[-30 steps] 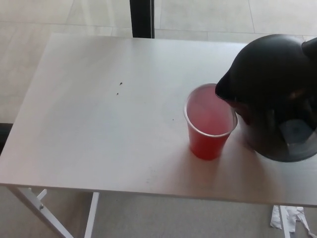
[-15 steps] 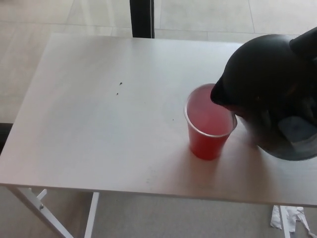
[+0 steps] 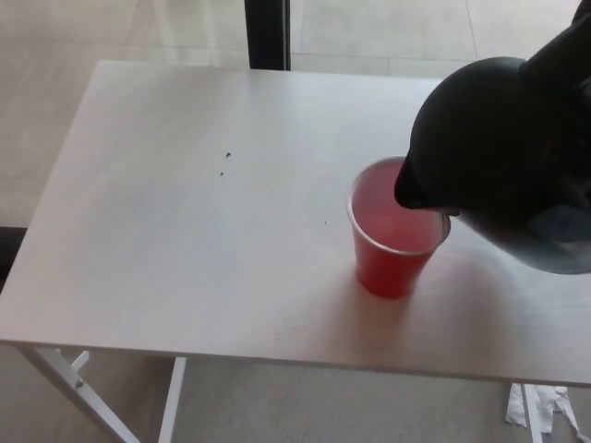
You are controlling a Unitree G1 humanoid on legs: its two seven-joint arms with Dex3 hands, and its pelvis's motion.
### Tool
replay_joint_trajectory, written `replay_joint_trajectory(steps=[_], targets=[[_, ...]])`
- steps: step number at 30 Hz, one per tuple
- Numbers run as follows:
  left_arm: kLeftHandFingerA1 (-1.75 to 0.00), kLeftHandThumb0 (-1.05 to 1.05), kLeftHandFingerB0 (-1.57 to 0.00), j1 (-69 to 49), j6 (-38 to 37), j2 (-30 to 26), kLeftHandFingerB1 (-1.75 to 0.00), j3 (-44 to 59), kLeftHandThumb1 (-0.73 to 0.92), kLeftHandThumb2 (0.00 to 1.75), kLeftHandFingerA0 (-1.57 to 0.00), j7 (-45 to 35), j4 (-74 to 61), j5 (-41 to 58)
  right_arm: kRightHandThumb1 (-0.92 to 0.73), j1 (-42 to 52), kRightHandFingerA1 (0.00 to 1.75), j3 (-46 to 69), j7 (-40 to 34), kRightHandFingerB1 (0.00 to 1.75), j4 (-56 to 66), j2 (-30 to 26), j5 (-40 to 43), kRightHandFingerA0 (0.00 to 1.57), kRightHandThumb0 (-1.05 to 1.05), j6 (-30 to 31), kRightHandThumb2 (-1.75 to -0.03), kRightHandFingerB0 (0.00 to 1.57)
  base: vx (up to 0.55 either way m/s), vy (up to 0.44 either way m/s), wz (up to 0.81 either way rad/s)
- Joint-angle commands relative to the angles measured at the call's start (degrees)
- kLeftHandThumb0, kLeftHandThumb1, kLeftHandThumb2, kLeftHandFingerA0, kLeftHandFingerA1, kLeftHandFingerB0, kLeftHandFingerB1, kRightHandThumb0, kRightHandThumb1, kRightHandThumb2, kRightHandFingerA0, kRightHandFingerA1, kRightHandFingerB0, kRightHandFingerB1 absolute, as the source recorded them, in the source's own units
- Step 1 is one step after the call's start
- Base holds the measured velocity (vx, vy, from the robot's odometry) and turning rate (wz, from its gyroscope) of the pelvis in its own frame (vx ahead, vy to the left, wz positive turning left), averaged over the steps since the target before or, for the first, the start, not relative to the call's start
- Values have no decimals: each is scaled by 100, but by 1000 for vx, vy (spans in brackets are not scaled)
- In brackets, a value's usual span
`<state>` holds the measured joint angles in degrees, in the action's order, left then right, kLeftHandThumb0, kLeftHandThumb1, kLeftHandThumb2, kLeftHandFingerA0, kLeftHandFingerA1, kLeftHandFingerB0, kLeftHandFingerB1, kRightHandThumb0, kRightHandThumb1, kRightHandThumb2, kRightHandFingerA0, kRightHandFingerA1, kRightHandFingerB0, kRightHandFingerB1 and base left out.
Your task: The robot uses its right hand to lift up a kettle kept on the middle of the desk by its handle and tilt it into a glass kept next to it to pour out water
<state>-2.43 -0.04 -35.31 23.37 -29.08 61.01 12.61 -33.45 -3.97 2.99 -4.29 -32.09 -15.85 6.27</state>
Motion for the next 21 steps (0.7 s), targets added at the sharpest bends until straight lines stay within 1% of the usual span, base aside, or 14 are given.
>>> replay_joint_trajectory(steps=[1, 2, 3, 4, 6, 7, 8, 9, 10, 11, 14, 15, 16, 21], targets=[[-65, -105, 0, -15, 88, -118, -98, 16, 48, 140, -8, -56, -53, 39, -52, -293, 171, -254, 27, 132, -33, -219, -586, 90, -22, -524, -105, 85, 0, 0, 0], [-56, -33, -23, -23, 70, -124, -73, -6, -12, 87, -4, -63, -63, 17, -49, -326, 174, -297, 54, 144, -3, -241, -640, 91, -24, -519, -110, 81, 0, 0, 0], [-56, -33, -23, -18, 34, -141, -74, -39, -14, 86, -4, -142, -42, -5, -50, -378, 175, -387, 51, 151, 56, -264, -757, 93, -21, -561, -112, 82, 0, 0, 0], [-60, -45, 0, 11, 20, -154, -69, -27, -17, 88, -7, -222, 45, 16, -50, -408, 175, -449, 78, 156, 93, -297, -829, 91, -20, -580, -111, 78, 0, 0, 0], [-61, -44, 0, 12, 13, -157, -70, -25, -18, 87, -8, -249, 56, 24, -48, -427, 175, -485, 35, 162, 74, -312, -887, 91, -20, -647, -109, 73, 0, 0, 0], [-66, -105, 0, -6, 19, -162, -114, -18, 37, 138, 0, -300, 25, 42, -51, -470, 175, -552, -15, 162, 68, -327, -989, 91, -23, -760, -98, 72, 0, 0, 0], [-66, -105, 0, -19, 29, -172, -114, -10, 37, 138, 0, -348, 1, 55, -51, -511, 175, -603, -3, 162, 87, -329, -1050, 91, -23, -797, -98, 72, 0, 0, 0], [-67, -105, 0, -27, 33, -167, -116, -7, 37, 139, -3, -331, -15, 53, -55, -560, 169, -691, -5, 81, 175, -329, -1203, 97, -26, -787, -87, 92, 0, 0, 0], [-60, -45, 0, -24, 34, -166, -70, 0, -18, 88, -7, -336, -16, 56, -55, -576, 172, -707, -7, 95, 182, -327, -1228, 96, -24, -820, -87, 92, 0, 0, 0], [-65, -105, 0, -20, 34, -163, -104, 7, 36, 136, -2, -347, -15, 64, -51, -604, 175, -746, -3, 134, 186, -341, -1272, 94, -22, -918, -95, 82, 0, 0, 0], [-66, -105, 0, -5, 21, -136, -128, 71, 38, 140, -6, -267, 19, 101, -46, -619, 175, -847, -27, 155, 230, -316, -1414, 96, -21, -1058, -110, 84, 0, 0, 0], [-56, -34, -22, -22, -5, -84, -72, 153, -16, 84, -4, -182, 33, 160, -44, -600, 175, -881, 21, 161, 298, -293, -1456, 96, -21, -1018, -116, 83, 0, 0, 0], [-64, -105, 0, -31, -56, -35, -104, 252, 53, 120, -10, -77, 11, 221, -47, -600, 175, -924, 28, 171, 327, -302, -1553, 95, -22, -1032, -108, 76, 0, 0, 0], [-60, -105, 0, -147, -297, 17, -108, 838, 76, 98, -23, 132, -184, 547, -52, -521, 175, -1048, 254, 169, 555, -288, -1763, 91, -19, -886, -92, 70, 0, 0, 0]])
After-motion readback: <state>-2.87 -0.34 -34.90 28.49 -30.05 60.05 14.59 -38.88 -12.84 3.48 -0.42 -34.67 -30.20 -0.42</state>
